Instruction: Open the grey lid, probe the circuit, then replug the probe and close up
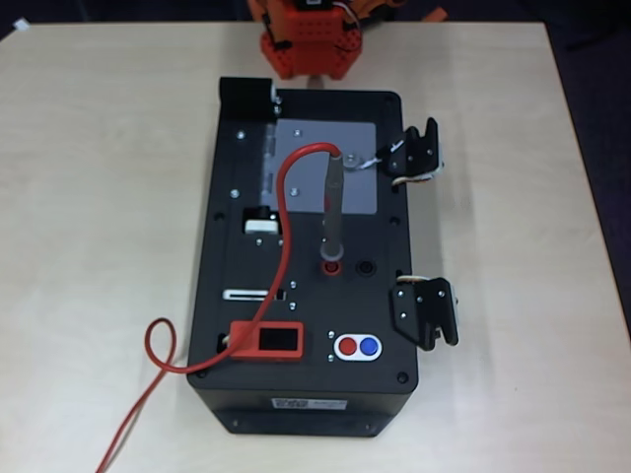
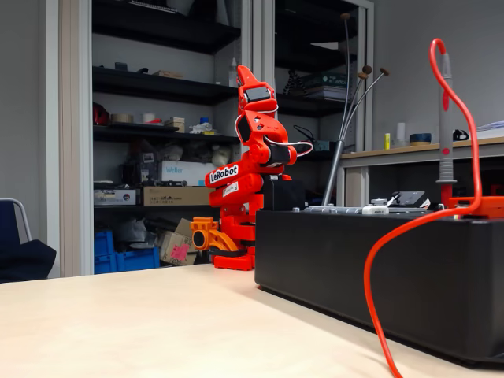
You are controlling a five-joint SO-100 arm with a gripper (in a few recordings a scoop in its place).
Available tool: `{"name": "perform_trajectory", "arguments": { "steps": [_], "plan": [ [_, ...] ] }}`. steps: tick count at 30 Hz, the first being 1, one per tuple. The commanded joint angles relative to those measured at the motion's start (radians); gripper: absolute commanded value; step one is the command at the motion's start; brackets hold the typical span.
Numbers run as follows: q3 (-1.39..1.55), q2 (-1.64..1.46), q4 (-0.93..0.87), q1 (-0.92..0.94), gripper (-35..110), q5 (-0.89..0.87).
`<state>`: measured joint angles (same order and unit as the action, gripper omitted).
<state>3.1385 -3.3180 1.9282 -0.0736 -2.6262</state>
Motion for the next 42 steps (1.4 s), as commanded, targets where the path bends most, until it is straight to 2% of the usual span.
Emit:
{"name": "perform_trajectory", "arguments": {
  "steps": [1,27,28,31,34,35,38,42],
  "plan": [
    [0.003,-0.003,0.009,-0.011,0,-0.008],
    [0.003,-0.003,0.009,-0.012,0,-0.009],
    [0.003,-0.003,0.008,-0.023,0,0.046],
    [0.003,-0.006,-0.002,-0.017,0,0.403],
    [0.003,-0.006,-0.092,0.000,0,0.552],
    [0.003,-0.008,-0.126,0.014,0,0.534],
    [-0.005,-0.009,-0.233,0.051,0,0.278],
    [-0.064,-0.017,-0.393,0.091,0,0.379]
  ]
}}
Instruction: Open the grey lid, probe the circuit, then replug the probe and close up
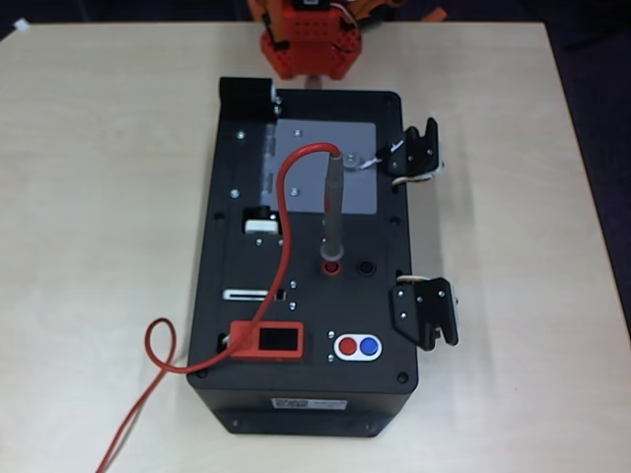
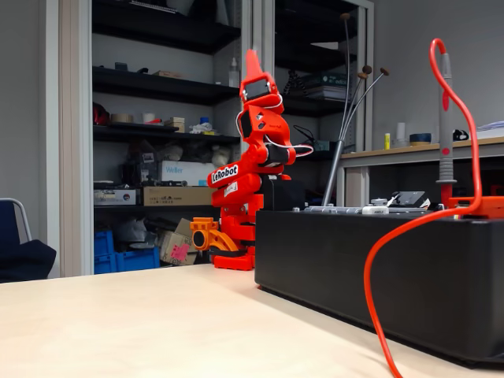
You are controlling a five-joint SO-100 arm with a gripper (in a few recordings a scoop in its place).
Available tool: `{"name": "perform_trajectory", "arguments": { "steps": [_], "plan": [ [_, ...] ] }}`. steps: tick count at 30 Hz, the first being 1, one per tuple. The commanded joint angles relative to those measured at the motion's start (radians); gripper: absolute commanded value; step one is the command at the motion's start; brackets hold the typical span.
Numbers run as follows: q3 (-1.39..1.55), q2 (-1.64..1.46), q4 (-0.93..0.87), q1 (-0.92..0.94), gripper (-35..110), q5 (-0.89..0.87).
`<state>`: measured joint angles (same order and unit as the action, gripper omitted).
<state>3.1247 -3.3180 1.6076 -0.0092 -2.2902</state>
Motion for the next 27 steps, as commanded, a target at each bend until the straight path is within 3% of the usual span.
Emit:
{"name": "perform_trajectory", "arguments": {
  "steps": [1,4,7,12,19,23,27],
  "plan": [
    [-0.071,-0.017,-0.123,0.028,0,0.115],
    [-0.146,-0.018,-0.357,0.021,0,0.330],
    [-0.238,0.003,-0.621,0.012,0,0.175],
    [-0.337,0.061,-0.885,-0.015,0,0.308],
    [-0.569,0.173,-1.563,-0.161,0,0.360],
    [-0.626,0.249,-1.813,-0.219,0,0.480],
    [-0.678,0.342,-1.994,-0.250,0,0.713]
  ]
}}
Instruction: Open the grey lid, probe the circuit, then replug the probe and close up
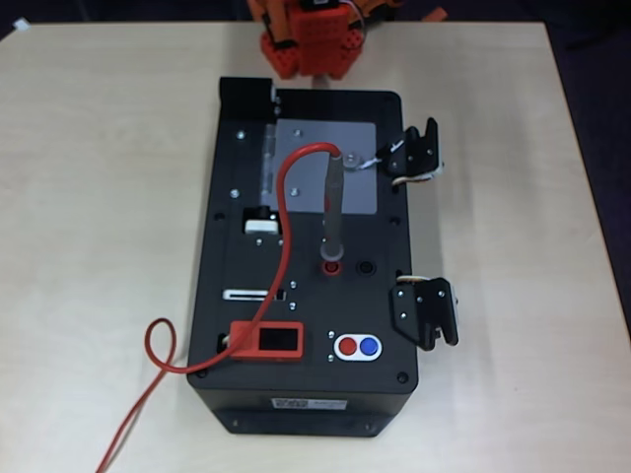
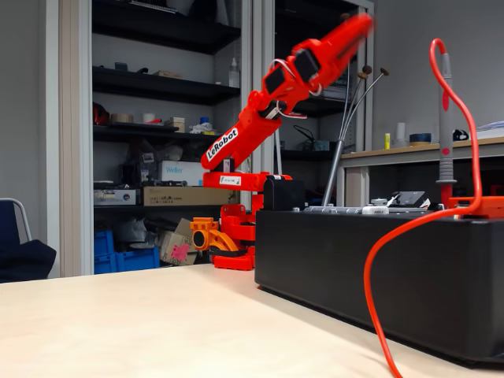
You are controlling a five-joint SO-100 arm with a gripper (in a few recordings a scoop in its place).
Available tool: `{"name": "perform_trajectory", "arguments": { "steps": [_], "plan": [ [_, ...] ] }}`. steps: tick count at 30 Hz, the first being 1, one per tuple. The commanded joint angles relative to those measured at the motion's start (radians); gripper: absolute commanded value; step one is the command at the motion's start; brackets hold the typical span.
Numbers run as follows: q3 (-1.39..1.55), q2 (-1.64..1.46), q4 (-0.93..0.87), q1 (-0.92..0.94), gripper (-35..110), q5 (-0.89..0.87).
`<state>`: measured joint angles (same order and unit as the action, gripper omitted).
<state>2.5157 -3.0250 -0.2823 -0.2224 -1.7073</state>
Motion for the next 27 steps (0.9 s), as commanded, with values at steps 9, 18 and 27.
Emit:
{"name": "perform_trajectory", "arguments": {
  "steps": [9,18,27],
  "plan": [
    [-0.224,0.330,-0.594,-0.058,0,0.752],
    [-0.451,0.568,-1.009,-0.060,0,0.942],
    [-0.466,0.630,-1.054,-0.091,6,0.928]
  ]
}}
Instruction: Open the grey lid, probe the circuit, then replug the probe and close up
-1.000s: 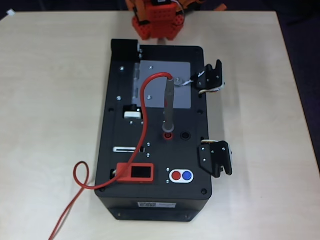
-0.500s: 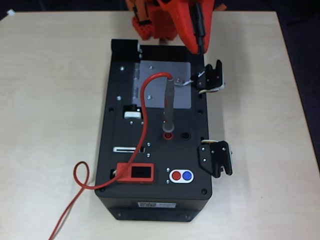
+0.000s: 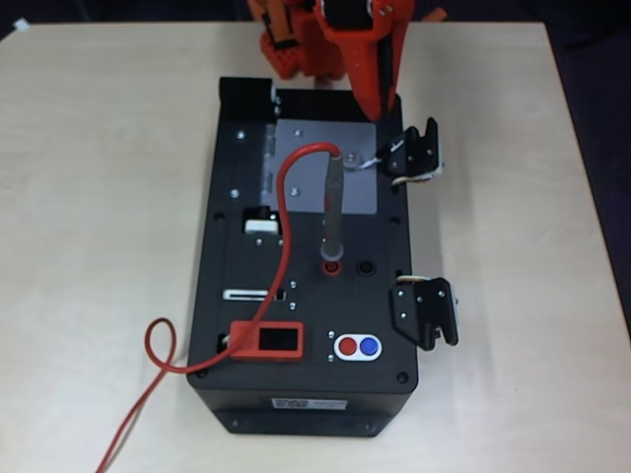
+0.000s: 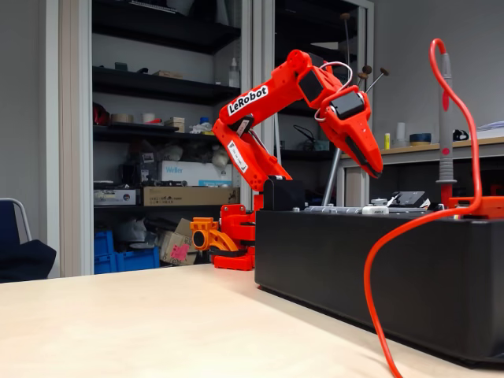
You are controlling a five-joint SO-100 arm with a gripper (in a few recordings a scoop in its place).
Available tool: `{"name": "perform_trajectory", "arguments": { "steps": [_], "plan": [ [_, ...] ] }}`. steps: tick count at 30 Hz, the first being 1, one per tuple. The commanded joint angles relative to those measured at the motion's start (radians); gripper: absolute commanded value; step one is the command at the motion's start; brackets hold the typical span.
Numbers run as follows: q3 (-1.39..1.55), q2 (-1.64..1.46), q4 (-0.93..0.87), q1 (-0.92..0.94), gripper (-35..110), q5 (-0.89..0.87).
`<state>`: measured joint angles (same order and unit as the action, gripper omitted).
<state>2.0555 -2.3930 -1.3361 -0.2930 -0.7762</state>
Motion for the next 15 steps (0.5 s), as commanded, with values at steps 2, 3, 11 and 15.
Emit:
{"name": "perform_trajectory", "arguments": {
  "steps": [2,3,11,15],
  "plan": [
    [0.011,0.008,0.026,-0.031,16,0.008],
    [0.011,0.017,0.031,-0.034,18,0.008],
    [-0.003,0.095,0.078,-0.049,20,-0.008],
    [0.000,0.140,0.115,-0.058,20,-0.017]
  ]
}}
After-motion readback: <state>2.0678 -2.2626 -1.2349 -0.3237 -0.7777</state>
